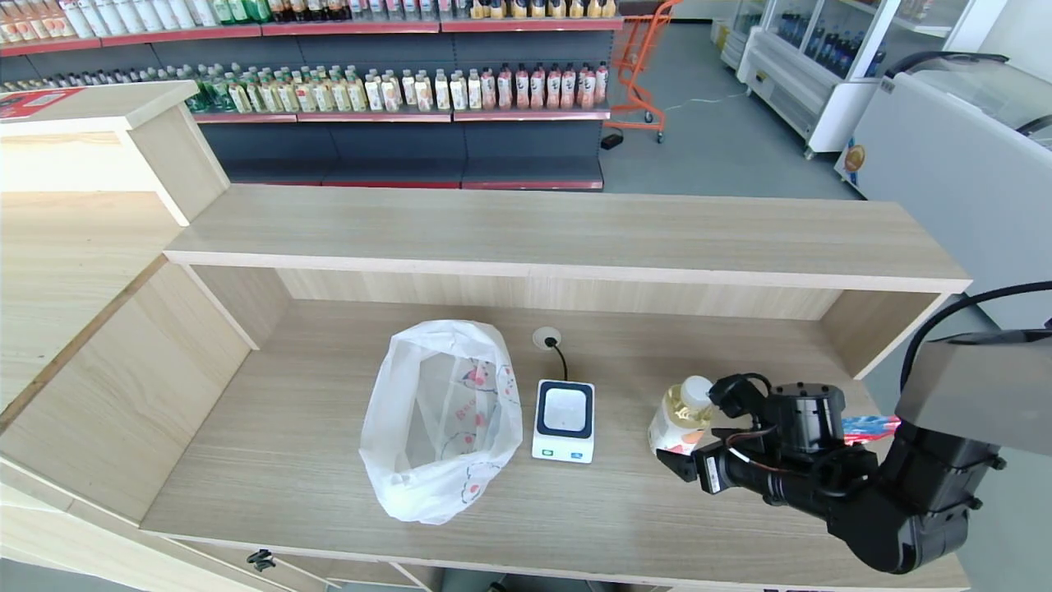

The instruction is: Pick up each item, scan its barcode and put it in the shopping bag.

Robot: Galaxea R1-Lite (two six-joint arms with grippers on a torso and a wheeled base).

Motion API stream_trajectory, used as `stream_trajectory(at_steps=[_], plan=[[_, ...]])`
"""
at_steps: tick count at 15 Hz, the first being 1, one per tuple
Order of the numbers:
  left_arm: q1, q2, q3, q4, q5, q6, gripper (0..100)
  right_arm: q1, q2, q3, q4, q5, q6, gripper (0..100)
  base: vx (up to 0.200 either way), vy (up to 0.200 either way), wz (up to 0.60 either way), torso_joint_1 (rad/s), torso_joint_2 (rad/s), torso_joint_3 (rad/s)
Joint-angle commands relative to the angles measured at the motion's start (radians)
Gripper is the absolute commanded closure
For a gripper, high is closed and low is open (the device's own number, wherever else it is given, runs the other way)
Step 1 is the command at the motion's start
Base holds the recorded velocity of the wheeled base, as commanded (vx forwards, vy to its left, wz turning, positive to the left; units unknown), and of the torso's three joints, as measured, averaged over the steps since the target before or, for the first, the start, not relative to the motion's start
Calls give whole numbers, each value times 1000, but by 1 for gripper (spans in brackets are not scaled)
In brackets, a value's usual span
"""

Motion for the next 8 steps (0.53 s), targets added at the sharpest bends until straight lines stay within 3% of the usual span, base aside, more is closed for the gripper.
stream_trajectory(at_steps=[1, 8], plan=[[0, 0, 0, 0, 0, 0, 0, 6, 63, -33, -29, -1, -1, 0, 0, 0, 0, 0, 0, 0], [0, 0, 0, 0, 0, 0, 0, 40, 179, -107, -187, -61, -3, 0, 0, 0, 0, 0, 0, 0]])
